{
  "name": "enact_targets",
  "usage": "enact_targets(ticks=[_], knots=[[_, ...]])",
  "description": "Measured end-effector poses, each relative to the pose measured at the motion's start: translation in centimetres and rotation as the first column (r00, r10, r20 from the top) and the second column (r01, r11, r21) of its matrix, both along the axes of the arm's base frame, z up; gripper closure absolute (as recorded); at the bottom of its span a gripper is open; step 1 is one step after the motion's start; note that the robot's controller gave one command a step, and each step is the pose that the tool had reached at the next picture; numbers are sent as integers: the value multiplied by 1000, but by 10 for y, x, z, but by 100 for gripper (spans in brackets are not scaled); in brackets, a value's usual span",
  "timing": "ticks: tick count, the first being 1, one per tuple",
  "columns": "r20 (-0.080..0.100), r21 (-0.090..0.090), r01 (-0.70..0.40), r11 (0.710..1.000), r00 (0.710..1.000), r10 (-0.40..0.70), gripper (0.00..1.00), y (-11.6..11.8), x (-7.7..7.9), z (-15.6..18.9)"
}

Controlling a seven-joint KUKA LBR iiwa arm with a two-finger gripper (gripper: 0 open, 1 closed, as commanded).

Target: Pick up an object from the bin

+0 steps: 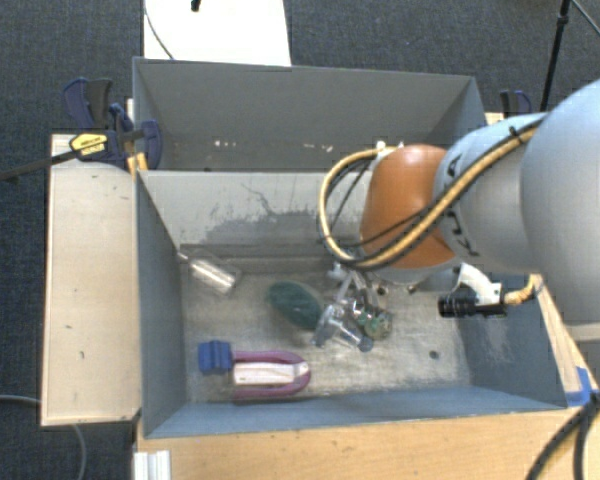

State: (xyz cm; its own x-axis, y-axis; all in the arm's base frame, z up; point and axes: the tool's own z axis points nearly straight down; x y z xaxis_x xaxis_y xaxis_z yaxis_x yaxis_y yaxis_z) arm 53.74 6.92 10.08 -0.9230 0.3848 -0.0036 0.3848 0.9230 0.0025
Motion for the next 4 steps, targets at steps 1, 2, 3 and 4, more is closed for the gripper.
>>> enact_targets(ticks=[1,2,3,4], knots=[[-5,0,223,975,975,-223,0,-2,-4,-1],[-3,3,301,954,954,-301,0,-10,-5,-28],[0,6,569,823,823,-569,0,-32,-20,-28],[8,8,568,823,823,-568,100,-33,-18,-26]])
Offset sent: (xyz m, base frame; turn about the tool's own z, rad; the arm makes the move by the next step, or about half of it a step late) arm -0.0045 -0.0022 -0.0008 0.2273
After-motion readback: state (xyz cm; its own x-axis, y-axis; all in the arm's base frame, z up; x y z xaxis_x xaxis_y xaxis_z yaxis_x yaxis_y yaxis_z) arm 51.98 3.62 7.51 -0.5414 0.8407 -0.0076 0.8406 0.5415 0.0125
